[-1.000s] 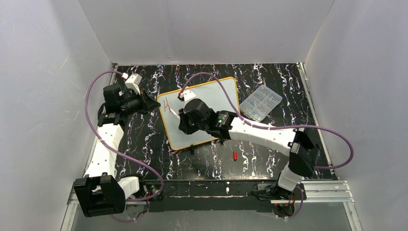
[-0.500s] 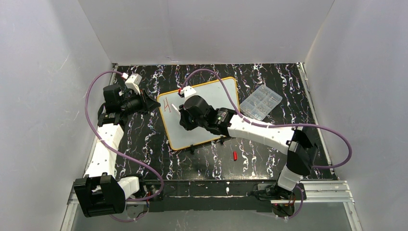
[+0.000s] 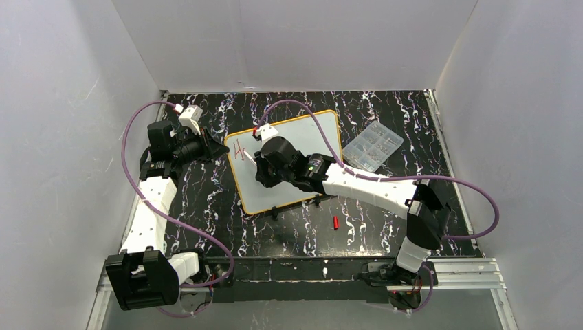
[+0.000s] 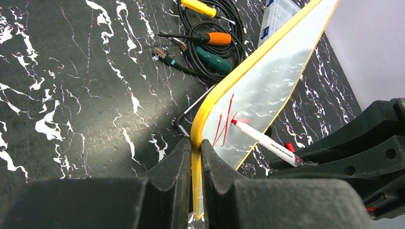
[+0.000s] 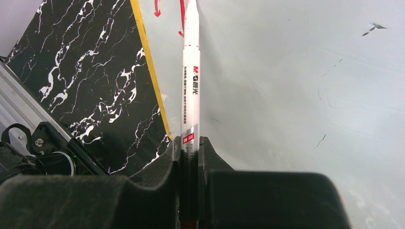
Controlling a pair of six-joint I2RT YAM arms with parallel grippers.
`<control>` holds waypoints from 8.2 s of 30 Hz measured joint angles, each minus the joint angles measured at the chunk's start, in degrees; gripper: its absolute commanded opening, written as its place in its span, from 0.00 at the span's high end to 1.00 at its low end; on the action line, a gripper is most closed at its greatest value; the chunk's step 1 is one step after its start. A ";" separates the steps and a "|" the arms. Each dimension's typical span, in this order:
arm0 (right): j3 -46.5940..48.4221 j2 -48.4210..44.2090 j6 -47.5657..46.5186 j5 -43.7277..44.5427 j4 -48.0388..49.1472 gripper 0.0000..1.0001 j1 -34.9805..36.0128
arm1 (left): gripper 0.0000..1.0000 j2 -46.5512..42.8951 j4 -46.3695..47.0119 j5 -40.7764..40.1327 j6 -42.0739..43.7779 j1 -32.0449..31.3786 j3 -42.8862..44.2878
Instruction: Write a sentence on the whiteboard
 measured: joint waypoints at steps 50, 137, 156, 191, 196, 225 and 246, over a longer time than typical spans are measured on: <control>1.05 -0.68 -0.98 2.75 -1.42 0.99 0.22 | 1.00 -0.02 0.02 -0.42 0.02 -0.24 0.00; -3.04 -2.29 1.01 7.17 -0.59 0.99 0.68 | 1.00 -0.07 0.02 -0.46 0.04 -0.24 0.00; -5.25 -3.08 1.31 3.08 0.90 0.99 0.66 | 1.00 -0.09 0.02 -0.35 0.02 -0.24 0.00; -6.54 -4.57 0.83 10.40 0.42 0.99 0.76 | 1.00 -0.09 0.04 -0.44 0.04 -0.24 0.00; -5.60 -4.55 0.17 11.02 0.68 0.99 0.70 | 1.00 -0.09 0.02 -0.35 0.04 -0.26 0.00; -7.52 -3.80 1.49 6.23 1.51 0.99 0.79 | 1.00 -0.09 0.02 -0.68 0.07 -0.31 0.00; -7.56 -4.79 1.84 8.17 0.72 0.99 0.81 | 1.00 -0.09 0.02 -0.63 0.20 -0.31 0.00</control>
